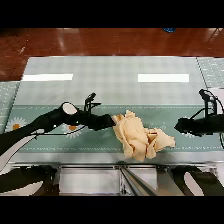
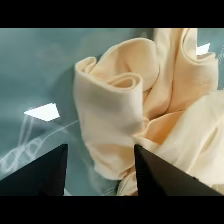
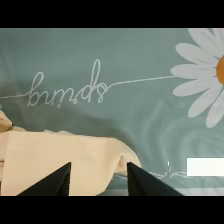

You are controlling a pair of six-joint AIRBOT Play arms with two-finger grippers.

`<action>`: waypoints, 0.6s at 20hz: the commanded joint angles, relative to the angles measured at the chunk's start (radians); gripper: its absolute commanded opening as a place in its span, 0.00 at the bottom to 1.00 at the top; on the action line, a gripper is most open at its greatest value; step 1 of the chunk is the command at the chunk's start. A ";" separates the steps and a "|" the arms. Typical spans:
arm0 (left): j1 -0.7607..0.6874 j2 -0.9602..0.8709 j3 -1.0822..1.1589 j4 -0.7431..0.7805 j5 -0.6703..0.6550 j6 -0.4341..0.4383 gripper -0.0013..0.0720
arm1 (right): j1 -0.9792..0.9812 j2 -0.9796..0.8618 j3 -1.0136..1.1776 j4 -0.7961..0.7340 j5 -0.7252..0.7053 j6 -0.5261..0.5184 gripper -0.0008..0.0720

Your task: Fold the shirts.

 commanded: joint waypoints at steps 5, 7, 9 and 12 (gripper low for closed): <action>-0.048 -0.155 0.183 -0.016 -0.133 0.000 0.65 | 0.000 0.001 -0.002 0.011 0.000 -0.002 0.57; -0.047 -0.175 0.216 -0.016 -0.192 0.071 0.04 | 0.000 0.001 -0.003 0.010 0.008 -0.002 0.57; -0.041 -0.176 0.231 -0.015 -0.207 0.091 0.05 | 0.000 0.001 -0.024 0.013 0.029 -0.001 0.57; -0.022 -0.175 0.232 -0.013 -0.218 0.092 0.05 | -0.001 0.001 -0.127 0.020 0.061 -0.001 0.57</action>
